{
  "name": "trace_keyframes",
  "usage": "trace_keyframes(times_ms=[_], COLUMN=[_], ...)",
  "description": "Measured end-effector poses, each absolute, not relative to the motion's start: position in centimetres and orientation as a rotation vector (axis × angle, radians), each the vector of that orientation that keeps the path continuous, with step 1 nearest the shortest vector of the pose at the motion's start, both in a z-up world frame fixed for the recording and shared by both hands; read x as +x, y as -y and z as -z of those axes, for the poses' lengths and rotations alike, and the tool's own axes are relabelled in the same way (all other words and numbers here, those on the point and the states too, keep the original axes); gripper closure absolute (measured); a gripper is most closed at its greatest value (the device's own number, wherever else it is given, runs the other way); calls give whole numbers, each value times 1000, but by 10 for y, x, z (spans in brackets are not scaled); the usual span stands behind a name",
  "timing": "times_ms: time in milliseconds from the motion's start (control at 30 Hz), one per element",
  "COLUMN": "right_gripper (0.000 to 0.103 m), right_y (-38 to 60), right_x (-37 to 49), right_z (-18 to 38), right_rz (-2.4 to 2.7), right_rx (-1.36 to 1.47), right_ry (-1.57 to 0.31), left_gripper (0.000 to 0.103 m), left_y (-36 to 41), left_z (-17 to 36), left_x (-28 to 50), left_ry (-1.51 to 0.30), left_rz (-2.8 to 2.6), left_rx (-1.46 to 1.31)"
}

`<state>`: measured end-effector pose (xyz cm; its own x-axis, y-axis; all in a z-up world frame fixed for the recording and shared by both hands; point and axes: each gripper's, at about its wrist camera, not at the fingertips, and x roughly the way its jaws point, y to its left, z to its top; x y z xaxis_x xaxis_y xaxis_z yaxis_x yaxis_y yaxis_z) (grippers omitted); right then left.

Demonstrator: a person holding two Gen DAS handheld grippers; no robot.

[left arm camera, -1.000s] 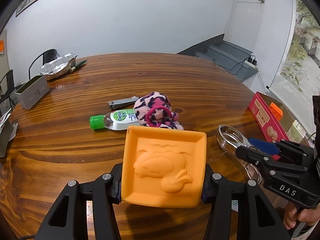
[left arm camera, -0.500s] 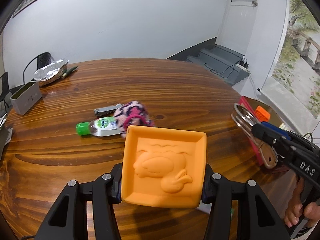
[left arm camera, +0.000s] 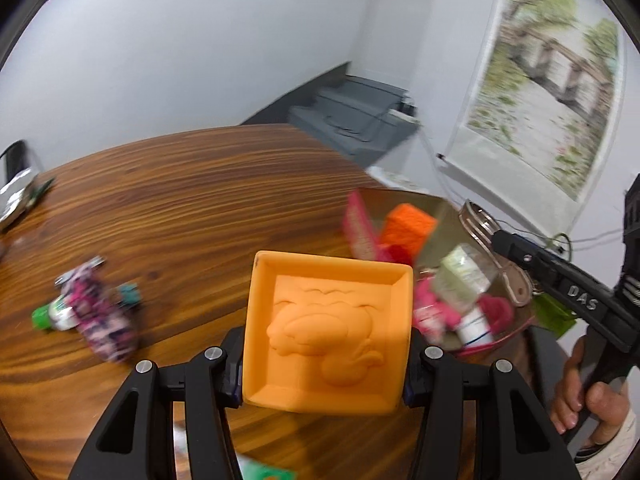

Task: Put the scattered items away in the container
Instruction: 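Lower the clamp and orange block into the tin box and open both grippers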

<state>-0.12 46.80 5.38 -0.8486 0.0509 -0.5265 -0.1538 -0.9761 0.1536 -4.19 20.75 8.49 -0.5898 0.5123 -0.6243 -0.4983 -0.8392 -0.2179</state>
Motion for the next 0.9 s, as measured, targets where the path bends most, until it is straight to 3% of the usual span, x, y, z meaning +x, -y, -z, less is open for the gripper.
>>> trace_keyframes(times_ms=[433,833,900], right_gripper=[64,63,57], right_y=[-514,-530,-533], right_x=[-6,-30,-29], right_z=[-50,-32,-30], right_rz=[-2847,-2854,-2852], right_rx=[-847,-960,-961], right_ry=[-368,-483,-520], left_gripper=[48,43,38], left_y=[-300,-308,-306], left_z=[-96,-86,-84], left_x=[-61,-78,-78], left_ry=[-24,25,41], left_rz=[-2236,-2167,-2165], left_rx=[-925,-978,-988])
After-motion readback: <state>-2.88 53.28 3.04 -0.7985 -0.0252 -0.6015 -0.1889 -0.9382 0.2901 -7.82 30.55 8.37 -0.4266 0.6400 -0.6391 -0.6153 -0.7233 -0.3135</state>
